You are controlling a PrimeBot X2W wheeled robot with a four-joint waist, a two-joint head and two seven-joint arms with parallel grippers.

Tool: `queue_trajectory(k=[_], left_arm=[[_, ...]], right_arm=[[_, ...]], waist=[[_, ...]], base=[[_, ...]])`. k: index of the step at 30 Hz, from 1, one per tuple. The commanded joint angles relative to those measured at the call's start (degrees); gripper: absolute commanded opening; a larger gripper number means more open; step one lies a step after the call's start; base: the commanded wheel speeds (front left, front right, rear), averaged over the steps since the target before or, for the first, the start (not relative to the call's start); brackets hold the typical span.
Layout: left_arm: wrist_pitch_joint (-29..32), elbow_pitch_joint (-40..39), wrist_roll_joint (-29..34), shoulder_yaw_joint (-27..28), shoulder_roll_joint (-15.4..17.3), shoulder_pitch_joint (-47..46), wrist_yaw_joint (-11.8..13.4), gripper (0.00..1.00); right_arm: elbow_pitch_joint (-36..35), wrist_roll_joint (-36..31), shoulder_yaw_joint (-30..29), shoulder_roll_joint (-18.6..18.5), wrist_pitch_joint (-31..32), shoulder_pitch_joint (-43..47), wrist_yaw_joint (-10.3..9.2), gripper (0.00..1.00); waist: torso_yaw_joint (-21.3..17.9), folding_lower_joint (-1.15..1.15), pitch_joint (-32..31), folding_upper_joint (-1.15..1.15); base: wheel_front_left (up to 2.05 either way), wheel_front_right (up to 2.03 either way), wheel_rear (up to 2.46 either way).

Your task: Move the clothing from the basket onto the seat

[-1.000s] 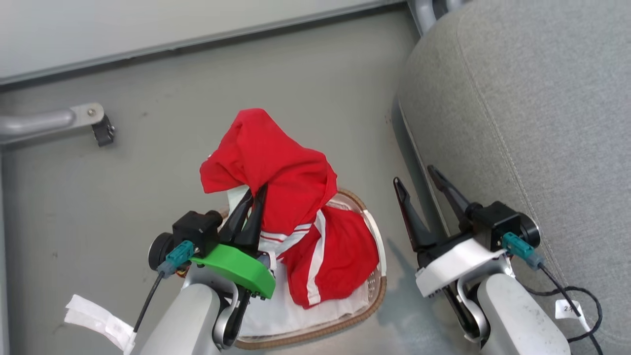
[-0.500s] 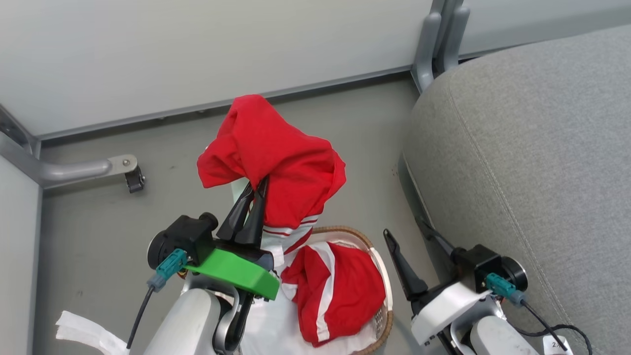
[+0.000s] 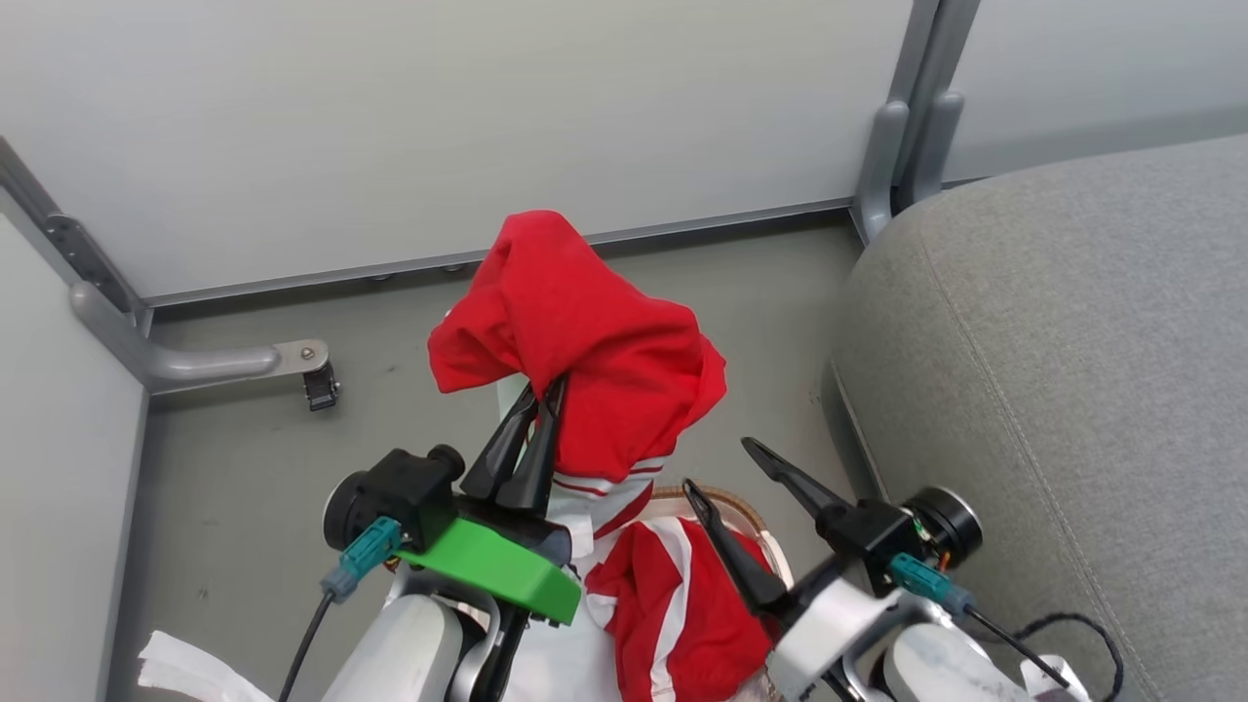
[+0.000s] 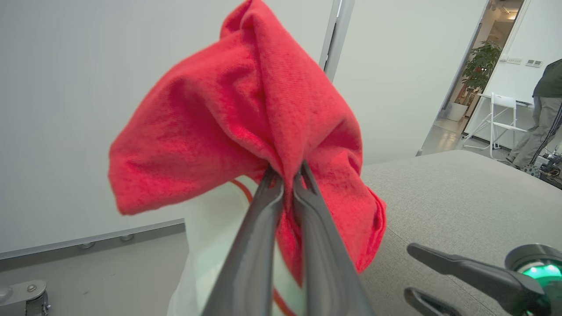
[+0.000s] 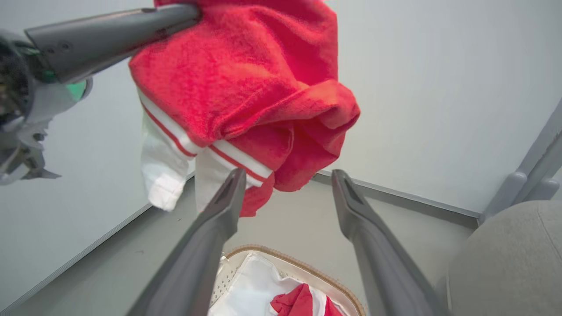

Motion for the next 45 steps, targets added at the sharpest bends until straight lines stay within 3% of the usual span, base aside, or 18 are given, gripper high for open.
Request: queue_trajectory(k=[1,8,25,42,43,45], left_arm=[[-0.2,-0.1,-0.3,-0.3,-0.1,0.8,-0.2,0.00],[-0.2,0.4,-0.5,-1.8,-0.2,0.6,-0.2,0.00],[-0.2,0.9,-3.2,-7.4,-0.7,-1.5,-0.2,0.00],[-0.1,1.6,-14.1,-14.4,-1.0,-1.7,-0.2,0.00],[-0.1,1.7,-14.6,-14.6,-1.0,-1.9,-0.2,0.00],[-0.1,1.8,-15.2,-14.6,-1.1,-2.0,-0.2,0.00]], right_arm=[[-0.3,-0.7,0.4,-0.5,-0.3,-1.3,-0.06,1.00],[1.4,-3.4,4.9,-1.1,-0.3,-6.4,-0.06,1.00],[8.5,-6.3,9.0,1.1,-0.2,-11.6,-0.06,1.00],[7.4,-8.7,4.1,2.3,-0.3,-10.4,-0.07,1.00],[7.2,-8.9,3.8,2.4,-0.3,-10.3,-0.07,0.95],[6.8,-9.0,3.4,2.6,-0.3,-10.1,-0.07,0.36]], waist=[[0.7,0.01,-0.4,0.00],[1.8,0.01,-0.5,0.00],[2.8,0.01,0.2,0.00],[5.1,0.01,-0.1,0.00],[5.3,0.01,0.0,0.00],[5.5,0.01,0.0,0.00]], base=[[0.00,0.00,0.00],[0.00,0.00,0.00],[0.00,0.00,0.00],[0.00,0.00,0.00],[0.00,0.00,0.00],[0.00,0.00,0.00]])
